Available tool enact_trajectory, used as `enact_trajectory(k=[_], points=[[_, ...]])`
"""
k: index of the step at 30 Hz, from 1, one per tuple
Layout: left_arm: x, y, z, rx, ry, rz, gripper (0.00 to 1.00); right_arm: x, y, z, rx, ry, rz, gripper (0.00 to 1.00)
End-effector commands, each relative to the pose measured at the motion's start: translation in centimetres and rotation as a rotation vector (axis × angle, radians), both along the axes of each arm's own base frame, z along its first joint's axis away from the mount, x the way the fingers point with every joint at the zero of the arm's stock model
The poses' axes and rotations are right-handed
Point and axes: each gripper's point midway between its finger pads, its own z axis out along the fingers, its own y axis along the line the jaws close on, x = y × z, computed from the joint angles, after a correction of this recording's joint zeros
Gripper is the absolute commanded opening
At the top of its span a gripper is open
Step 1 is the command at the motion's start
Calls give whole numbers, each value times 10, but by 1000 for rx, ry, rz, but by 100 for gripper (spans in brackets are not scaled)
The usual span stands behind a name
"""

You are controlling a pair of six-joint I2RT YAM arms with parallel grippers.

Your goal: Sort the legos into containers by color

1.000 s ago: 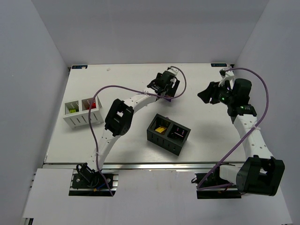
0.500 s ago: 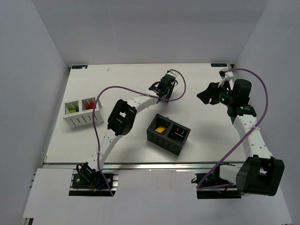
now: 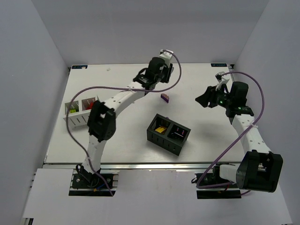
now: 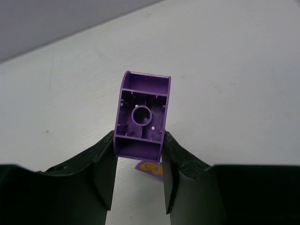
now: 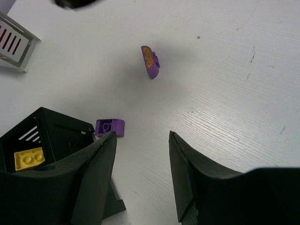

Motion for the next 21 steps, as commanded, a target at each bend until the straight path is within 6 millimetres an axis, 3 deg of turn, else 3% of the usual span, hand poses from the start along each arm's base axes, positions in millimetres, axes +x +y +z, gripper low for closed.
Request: enact_trajectory(k=[1,2,3,4,5,6,7,8,9,10,12,15,17,21], points=[[-73,-27,124,-193,-84,-385,2,3,0,7,1,-46,24,53],[-95,-26,144,-216,-88,-460,2,4,-3,6,-19,-65,30,46],[-115,-25,130,-206,-22,-524,2,4,-3,7,-19,-71,32,37],[-137,-29,128,-223,24,-621,0,4,-4,10,-15,-82,37,24],[-159,-22,123,-218,77,-669,0,3,-5,10,-16,-86,33,1],[-177,-24,136,-237,75,-727,0,3,-6,11,-17,-95,31,0],[-192,-19,117,-232,136,-752,0,3,-8,11,-16,-97,28,0],[-212,-18,113,-242,167,-808,0,1,-11,10,-15,-96,25,0],[-226,-10,125,-253,148,-828,0,0,-13,11,-15,-103,20,0],[-237,-4,107,-245,195,-835,0,2,-13,18,-15,-142,28,0],[-259,3,112,-259,209,-876,0,1,-17,20,-13,-151,19,0],[-275,15,92,-259,277,-861,0,1,-23,20,-10,-151,3,0],[-283,13,90,-285,281,-876,0,2,-27,19,-10,-148,-9,0],[-309,5,64,-271,366,-900,0,3,-31,17,4,-134,-11,0]])
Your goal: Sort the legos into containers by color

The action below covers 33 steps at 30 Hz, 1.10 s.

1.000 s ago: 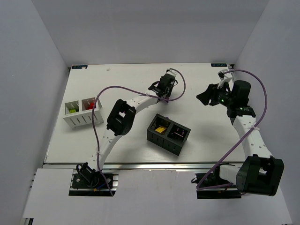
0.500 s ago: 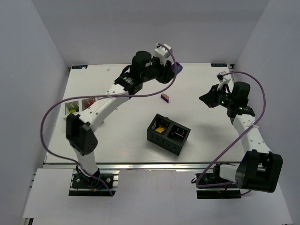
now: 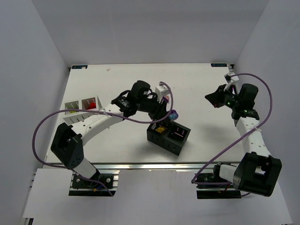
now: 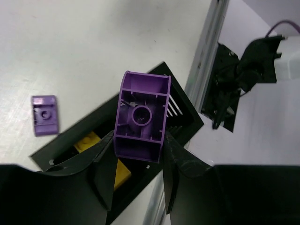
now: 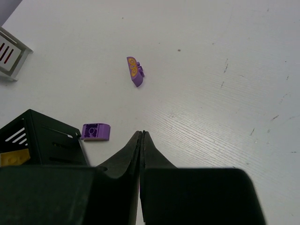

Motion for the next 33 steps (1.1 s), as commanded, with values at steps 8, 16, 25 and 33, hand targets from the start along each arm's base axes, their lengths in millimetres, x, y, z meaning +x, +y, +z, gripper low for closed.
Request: enact_trajectory(k=[8,16,25,33], points=[[-52,-24,-9,8,39,-114,9,3,-4,2,-1,-34,29,15],[-55,-30,-26,73,13,-87,53,-2,0,-1,-18,-30,81,49],[-42,-36,-13,73,-31,-64,62,-4,6,-2,-20,-31,129,55],[-8,2,65,22,-230,184,0,-2,57,3,-241,-287,584,42]])
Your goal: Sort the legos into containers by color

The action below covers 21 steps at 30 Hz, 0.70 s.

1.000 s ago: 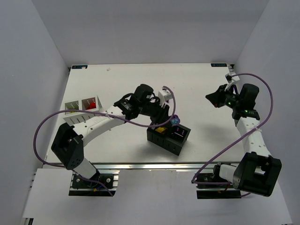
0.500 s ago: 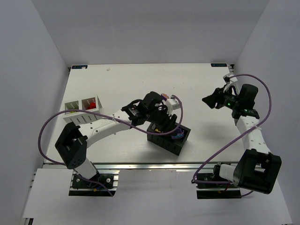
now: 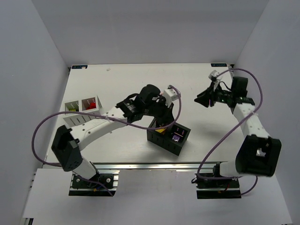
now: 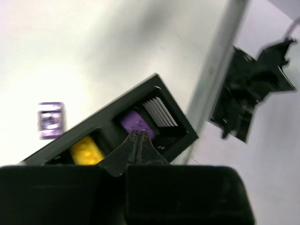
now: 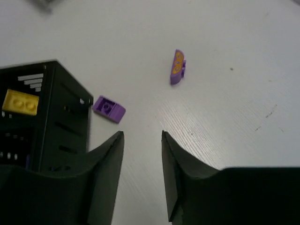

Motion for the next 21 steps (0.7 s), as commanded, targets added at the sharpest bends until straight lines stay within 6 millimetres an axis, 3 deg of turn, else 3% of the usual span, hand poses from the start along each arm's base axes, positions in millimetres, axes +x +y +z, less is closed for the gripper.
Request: enact_trajectory(k=[1,2,3,4,6,7,10,11,13,14,17,21], points=[[21,41,71,-74,-190,213,0,20,33,17,-145,-181,230,45],[21,60,76,-86,-209,281,0,36,25,10,-209,-162,195,51],[33,79,77,-65,-247,396,1,41,38,8,-238,-163,227,63],[37,93,75,-54,-265,469,13,55,56,11,-266,-183,265,71],[37,127,67,-43,-265,607,43,74,55,2,-343,-156,220,82],[44,146,63,-15,-284,709,65,84,67,1,-360,-154,227,85],[49,185,51,-20,-246,927,86,109,71,-10,-389,-83,134,86],[49,191,49,-24,-232,973,90,122,69,0,-405,-92,85,87],[53,205,49,-17,-228,1053,92,131,75,-9,-415,-43,76,87],[53,207,50,-27,-209,1083,93,142,75,3,-412,-43,26,87],[62,218,62,-12,-192,1170,97,155,81,-8,-408,39,-46,84],[67,213,80,-35,-166,1177,98,166,93,-25,-424,116,-123,82]])
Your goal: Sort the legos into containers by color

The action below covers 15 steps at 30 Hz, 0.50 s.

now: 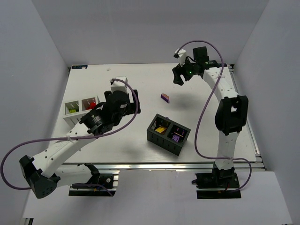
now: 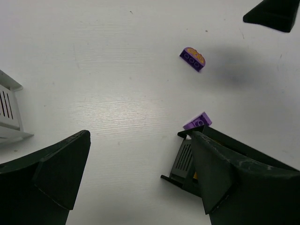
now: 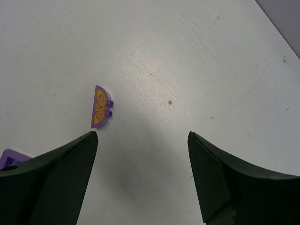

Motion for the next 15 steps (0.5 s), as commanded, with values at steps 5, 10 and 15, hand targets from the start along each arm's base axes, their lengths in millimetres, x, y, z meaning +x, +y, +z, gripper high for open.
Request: enact_trajectory(k=[5,10,15], points=[[3,-2,31,-85,36,55,98,-9,35,-11,-21,110,-134,82],[0,3,24,-93,75,85,98,-15,44,-35,-18,190,-173,82],[-5,8,22,-134,85,114,98,-12,43,-64,-82,205,-204,81]])
